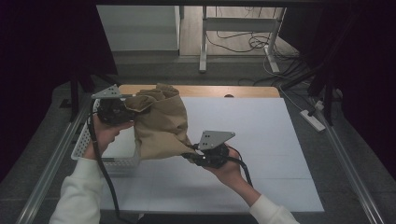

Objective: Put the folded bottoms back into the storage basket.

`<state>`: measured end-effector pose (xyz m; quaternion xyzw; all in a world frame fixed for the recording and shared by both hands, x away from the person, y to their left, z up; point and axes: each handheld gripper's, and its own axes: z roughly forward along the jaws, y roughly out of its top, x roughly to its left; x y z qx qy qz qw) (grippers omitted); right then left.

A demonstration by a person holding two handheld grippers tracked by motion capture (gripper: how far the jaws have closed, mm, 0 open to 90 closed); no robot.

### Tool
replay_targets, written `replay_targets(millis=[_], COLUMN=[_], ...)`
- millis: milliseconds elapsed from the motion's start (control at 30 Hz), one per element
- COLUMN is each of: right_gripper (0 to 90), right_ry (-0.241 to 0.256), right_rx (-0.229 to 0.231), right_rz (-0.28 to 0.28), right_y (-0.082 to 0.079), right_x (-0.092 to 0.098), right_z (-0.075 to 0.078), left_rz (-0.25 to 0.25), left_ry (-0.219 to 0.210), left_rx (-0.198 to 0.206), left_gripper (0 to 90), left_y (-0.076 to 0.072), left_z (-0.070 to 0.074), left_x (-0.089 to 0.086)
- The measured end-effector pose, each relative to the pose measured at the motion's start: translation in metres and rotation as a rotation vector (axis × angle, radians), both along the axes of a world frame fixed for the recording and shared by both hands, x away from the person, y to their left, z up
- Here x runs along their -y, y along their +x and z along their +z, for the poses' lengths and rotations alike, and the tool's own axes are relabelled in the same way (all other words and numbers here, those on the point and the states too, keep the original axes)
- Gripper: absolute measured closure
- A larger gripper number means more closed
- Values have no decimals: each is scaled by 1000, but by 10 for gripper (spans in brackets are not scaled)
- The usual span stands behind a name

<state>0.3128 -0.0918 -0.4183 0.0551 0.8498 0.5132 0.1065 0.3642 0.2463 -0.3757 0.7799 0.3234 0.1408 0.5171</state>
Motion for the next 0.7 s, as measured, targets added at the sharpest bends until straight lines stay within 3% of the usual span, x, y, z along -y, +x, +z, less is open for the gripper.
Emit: replay_targets(millis=[267,700], right_gripper=[775,776], right_ry=[-5,-6], right_rx=[-4,1], right_rz=[14,30], right_y=[4,7], right_x=[-14,-34], right_z=[0,3], left_rz=[21,53], left_ry=[-23,-14], left_rx=[-9,-17], left_gripper=[738,739], left_y=[1,2], left_z=[-4,-1], left_x=[-17,-33])
